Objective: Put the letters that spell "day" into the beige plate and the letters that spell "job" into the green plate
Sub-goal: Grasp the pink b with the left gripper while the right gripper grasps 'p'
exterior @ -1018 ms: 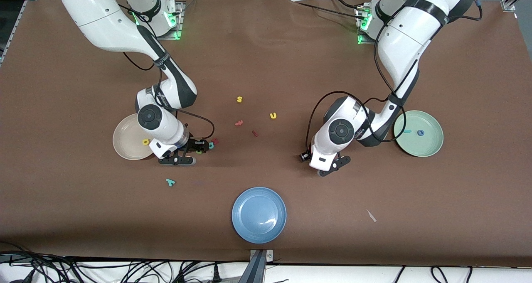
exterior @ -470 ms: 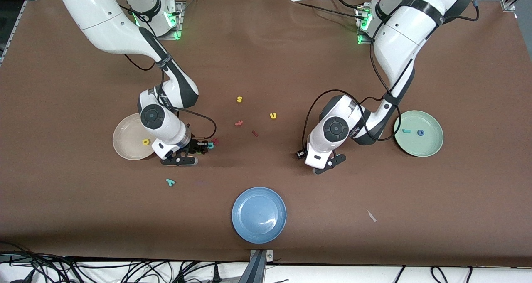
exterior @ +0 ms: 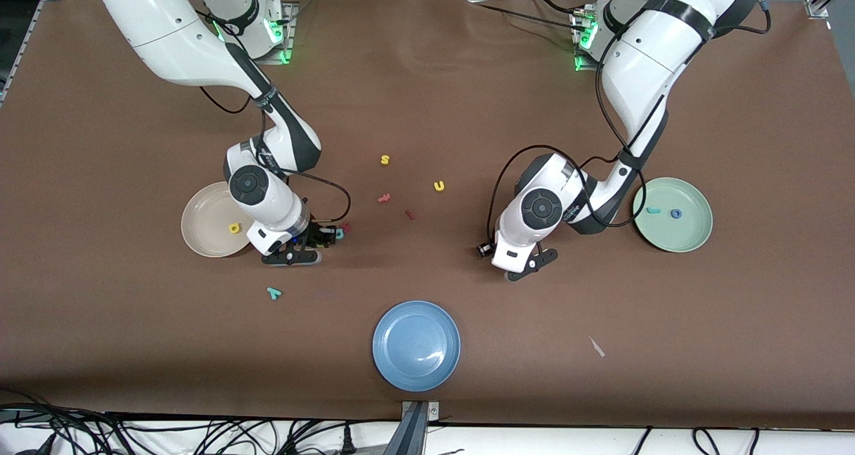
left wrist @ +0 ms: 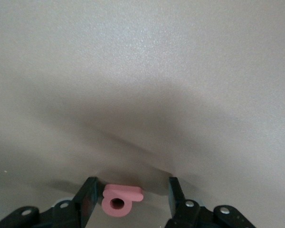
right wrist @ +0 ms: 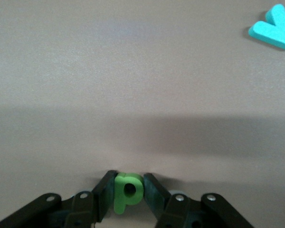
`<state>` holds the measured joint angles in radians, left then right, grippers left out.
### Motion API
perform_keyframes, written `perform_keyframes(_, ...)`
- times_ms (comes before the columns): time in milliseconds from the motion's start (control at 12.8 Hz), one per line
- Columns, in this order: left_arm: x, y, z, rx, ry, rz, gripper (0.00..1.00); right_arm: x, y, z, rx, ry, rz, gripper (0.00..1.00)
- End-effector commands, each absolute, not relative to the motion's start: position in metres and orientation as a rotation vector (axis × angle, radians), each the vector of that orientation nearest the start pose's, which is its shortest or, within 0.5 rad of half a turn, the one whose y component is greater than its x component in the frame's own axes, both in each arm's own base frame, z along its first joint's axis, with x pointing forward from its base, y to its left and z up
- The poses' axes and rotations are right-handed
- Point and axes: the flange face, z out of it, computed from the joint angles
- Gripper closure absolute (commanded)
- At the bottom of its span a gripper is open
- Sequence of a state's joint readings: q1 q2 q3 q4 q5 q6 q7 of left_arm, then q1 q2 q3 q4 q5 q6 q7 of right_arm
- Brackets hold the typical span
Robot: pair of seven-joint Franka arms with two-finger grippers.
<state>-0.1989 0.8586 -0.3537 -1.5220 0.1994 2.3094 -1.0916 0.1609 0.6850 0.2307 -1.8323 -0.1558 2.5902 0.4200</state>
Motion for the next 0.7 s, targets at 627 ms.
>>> perform_keyframes(627,0.624,-0.331,0.168,-3.092,-0.827,0.155,0.59,0.610,0.177,0.240,-3.125,-0.420,-0.029,0.98)
